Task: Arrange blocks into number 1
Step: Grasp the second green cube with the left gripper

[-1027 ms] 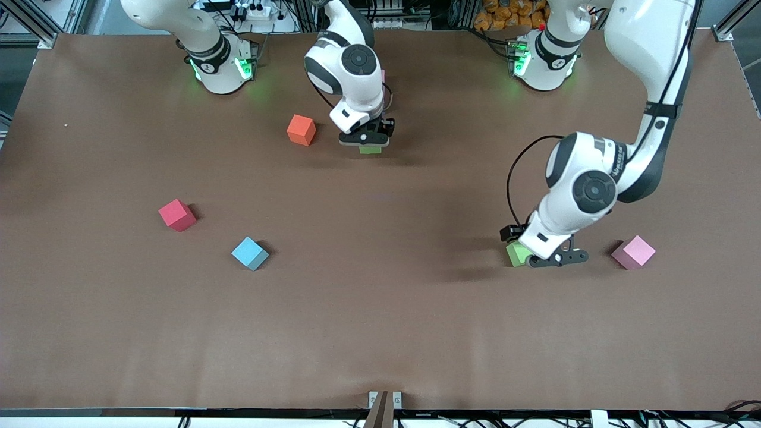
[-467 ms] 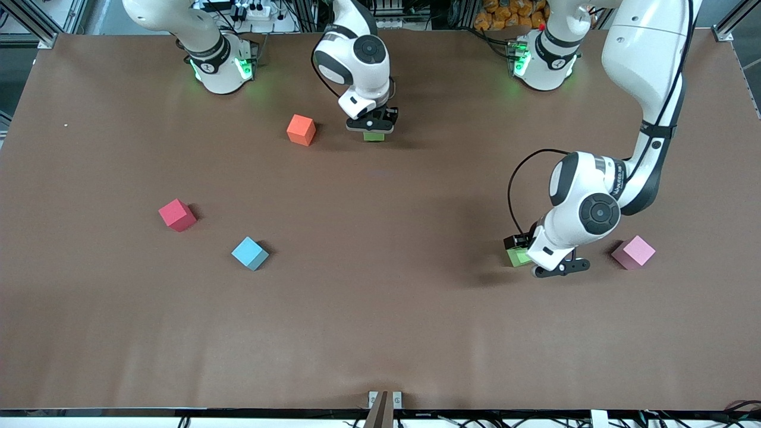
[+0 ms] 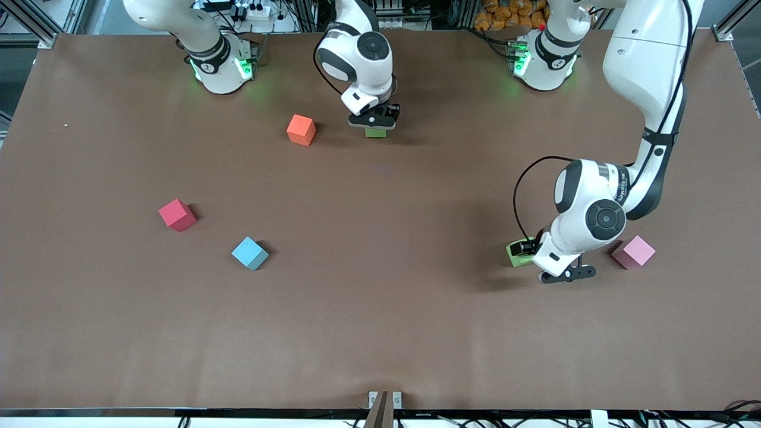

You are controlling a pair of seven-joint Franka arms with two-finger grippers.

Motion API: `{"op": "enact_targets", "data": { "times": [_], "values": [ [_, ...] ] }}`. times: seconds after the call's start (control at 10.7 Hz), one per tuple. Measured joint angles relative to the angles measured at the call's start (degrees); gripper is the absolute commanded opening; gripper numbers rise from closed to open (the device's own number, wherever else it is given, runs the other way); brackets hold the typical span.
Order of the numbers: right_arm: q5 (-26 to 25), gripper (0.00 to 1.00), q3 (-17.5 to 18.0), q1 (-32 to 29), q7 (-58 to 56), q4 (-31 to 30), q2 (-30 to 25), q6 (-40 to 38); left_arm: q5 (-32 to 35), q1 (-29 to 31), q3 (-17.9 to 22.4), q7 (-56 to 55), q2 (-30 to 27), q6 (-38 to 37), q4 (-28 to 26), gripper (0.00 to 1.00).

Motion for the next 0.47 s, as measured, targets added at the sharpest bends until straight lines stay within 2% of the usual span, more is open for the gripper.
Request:
{"op": "enact_targets", "data": {
  "times": [0.37, 0.47],
  "values": [
    [0.0, 0.12, 0.0, 0.7, 0.2, 0.0, 0.0, 0.0, 0.0, -0.1, 0.0, 0.0, 0.5, 0.2, 0.2, 1.0],
    [0.0, 0.12, 0.0, 0.9, 0.2, 0.0, 0.0, 0.0, 0.0, -0.1, 0.0, 0.0, 0.7, 0.4, 0.2, 0.97]
  ]
}}
